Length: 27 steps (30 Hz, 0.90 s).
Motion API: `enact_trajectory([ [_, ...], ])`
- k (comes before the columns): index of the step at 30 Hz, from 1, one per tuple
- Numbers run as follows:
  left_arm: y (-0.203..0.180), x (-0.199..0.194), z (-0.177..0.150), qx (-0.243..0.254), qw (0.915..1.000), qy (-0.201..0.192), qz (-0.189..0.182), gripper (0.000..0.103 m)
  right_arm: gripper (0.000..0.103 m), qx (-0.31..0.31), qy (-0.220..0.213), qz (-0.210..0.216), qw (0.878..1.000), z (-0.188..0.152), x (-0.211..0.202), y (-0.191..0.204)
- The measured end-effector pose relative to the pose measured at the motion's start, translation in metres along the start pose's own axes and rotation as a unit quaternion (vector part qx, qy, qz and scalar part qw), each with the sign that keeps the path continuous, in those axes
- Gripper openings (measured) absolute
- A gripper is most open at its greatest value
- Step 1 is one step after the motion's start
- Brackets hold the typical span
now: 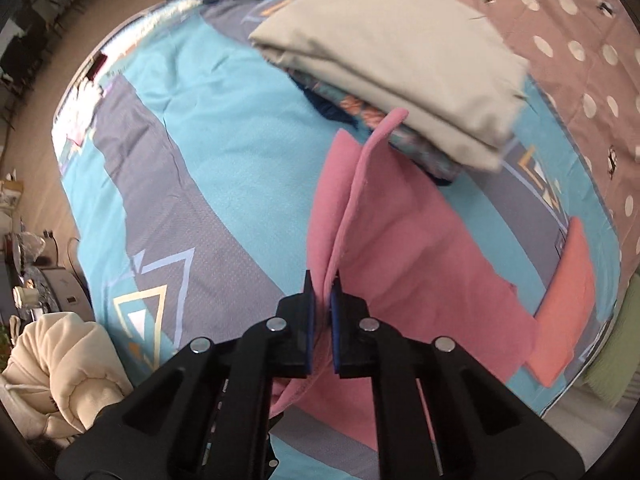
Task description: Fold small clothes
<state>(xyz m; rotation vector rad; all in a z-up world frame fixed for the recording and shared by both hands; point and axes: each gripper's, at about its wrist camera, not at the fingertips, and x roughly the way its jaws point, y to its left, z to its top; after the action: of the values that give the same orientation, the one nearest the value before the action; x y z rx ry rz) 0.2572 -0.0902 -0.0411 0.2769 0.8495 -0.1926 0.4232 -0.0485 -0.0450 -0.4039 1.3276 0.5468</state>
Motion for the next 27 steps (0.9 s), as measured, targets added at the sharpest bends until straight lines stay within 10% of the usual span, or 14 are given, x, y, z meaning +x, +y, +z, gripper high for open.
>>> enact_trajectory([
  [12, -0.11, -0.003, 0.046, 0.024, 0.9991, -0.02, -0.027, 0.012, 0.006, 0.122, -0.087, 0.076, 0.986, -0.097, -0.047, -0.147],
  [23, -0.209, 0.075, 0.019, 0.123, 0.9906, 0.06, 0.005, 0.013, 0.006, 0.232, -0.106, 0.183, 0.949, -0.192, 0.052, -0.258],
  [27, -0.229, 0.082, 0.002, 0.163, 0.984, 0.073, 0.003, 0.028, 0.012, 0.276, -0.116, 0.215, 0.93, -0.233, 0.094, -0.283],
])
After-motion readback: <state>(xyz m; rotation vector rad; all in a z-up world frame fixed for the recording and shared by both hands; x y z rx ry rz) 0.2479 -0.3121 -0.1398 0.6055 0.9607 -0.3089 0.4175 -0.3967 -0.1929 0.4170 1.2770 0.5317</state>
